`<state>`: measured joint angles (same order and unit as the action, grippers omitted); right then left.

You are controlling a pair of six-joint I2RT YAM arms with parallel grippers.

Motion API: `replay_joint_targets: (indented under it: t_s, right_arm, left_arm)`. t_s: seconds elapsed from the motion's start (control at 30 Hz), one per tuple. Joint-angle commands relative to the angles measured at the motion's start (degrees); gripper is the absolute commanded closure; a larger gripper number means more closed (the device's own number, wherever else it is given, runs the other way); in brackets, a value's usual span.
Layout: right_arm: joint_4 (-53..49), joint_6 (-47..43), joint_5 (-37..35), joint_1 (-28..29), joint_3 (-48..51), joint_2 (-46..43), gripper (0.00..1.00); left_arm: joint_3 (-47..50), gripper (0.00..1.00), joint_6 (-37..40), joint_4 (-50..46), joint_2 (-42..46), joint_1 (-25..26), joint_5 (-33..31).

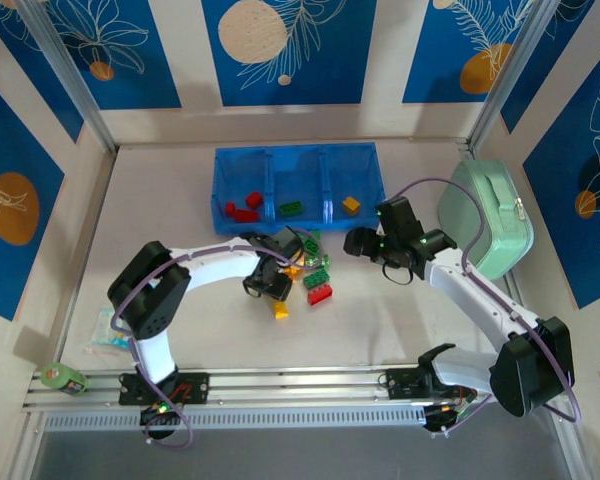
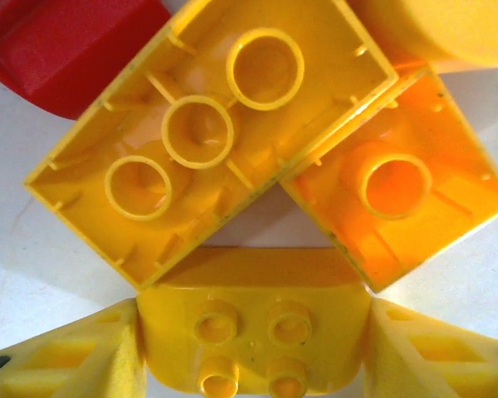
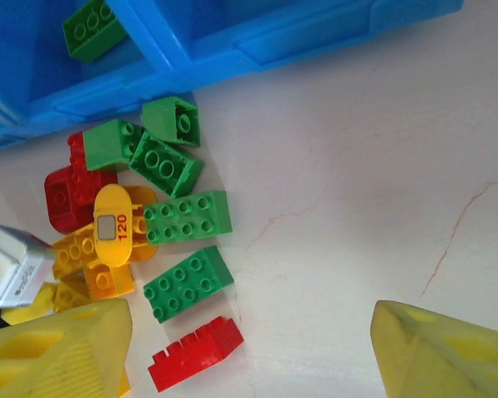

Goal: Sort the legos into containers by color
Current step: Pick up the lego from the center of the table, then place the lego in the container.

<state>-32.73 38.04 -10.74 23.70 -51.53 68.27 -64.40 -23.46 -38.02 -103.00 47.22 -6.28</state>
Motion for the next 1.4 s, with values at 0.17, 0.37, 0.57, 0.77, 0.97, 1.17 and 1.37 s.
replay_joint_targets:
  t_s: [0.17, 0.37, 0.57, 0.77, 0.97, 1.17, 1.37]
  right_arm:
    - [-4.22, 0.54, 1.16, -7.25, 2.70, 1.39, 0.24]
    - [-3.22, 1.23, 2.67, -8.10, 5.95, -1.12, 0.24]
    - [-3.39, 2.36, 3.49, -7.33, 8.15, -2.53, 0.24]
    - [-2.78, 2.79, 5.55, -6.70, 11.45, -5.20, 0.24]
    - [-2.21, 3.09, 6.34, -6.22, 13.72, -7.01, 0.24]
    - [-1.83, 2.83, 7.12, -6.13, 14.88, -9.35, 0.24]
    - [-1.31, 3.05, 7.84, -5.79, 15.29, -10.00, 0.24]
  left_arm:
    - [-5.79, 0.47, 0.98, -3.31, 9.33, 0.86, 4.96]
    - [-17.67, 0.47, 3.48, -5.05, 6.52, -0.26, 6.27]
    - [-34.53, 0.47, 4.51, -5.30, -5.79, -1.25, 8.10]
    - [-54.99, 0.48, 4.91, -6.37, -20.14, -3.24, 11.80]
    - [-70.68, 0.46, 5.54, -5.22, -31.42, -5.61, 17.32]
    - [-74.91, 0.45, 5.18, -1.85, -36.01, -7.29, 18.23]
    - [-75.29, 0.31, 4.83, 1.84, -37.07, -8.31, 20.59]
